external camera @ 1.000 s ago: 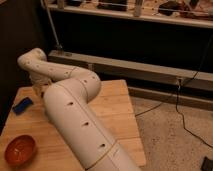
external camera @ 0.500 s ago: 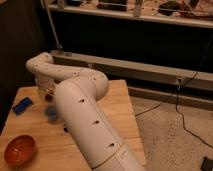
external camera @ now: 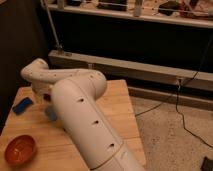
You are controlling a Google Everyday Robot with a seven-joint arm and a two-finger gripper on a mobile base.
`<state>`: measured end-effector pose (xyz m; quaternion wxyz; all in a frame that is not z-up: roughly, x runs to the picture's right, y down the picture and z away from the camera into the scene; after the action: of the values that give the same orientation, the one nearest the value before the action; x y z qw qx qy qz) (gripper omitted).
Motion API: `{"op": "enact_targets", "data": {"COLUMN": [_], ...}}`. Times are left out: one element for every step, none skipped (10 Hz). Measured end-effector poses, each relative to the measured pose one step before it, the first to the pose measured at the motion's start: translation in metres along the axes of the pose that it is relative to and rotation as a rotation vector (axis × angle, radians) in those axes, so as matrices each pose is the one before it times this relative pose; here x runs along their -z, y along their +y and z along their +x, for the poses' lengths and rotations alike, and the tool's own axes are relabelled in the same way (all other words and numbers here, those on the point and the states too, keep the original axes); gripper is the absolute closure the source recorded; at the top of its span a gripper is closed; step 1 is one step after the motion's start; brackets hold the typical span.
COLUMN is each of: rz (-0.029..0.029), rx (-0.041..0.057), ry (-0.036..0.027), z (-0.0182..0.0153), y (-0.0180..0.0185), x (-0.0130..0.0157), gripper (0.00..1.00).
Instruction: Drag the pepper across the table
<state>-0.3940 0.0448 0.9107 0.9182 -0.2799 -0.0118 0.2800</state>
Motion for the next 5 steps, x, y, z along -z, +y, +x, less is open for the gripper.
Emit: {"op": "enact_targets", "data": {"rz": [0.01264, 0.01133, 0.00867, 0.00306, 0.00247], "rx": [-0.00894, -0.00636, -0.00442, -0.00567, -0.01005], "ry": [0.00217, 0.00506, 0.00167, 0.00025, 0.00546], "z": [-0.00049, 0.00006, -0.00178, -0.00172, -0.00201], "y": [0.00074, 0.0023, 0.00204, 0.00062, -0.00046], "x": [-0.00196, -0.00441, -0.00249, -0.00134, -0.00235], "gripper": [0.35, 0.35, 0.35, 0.35, 0.35]}}
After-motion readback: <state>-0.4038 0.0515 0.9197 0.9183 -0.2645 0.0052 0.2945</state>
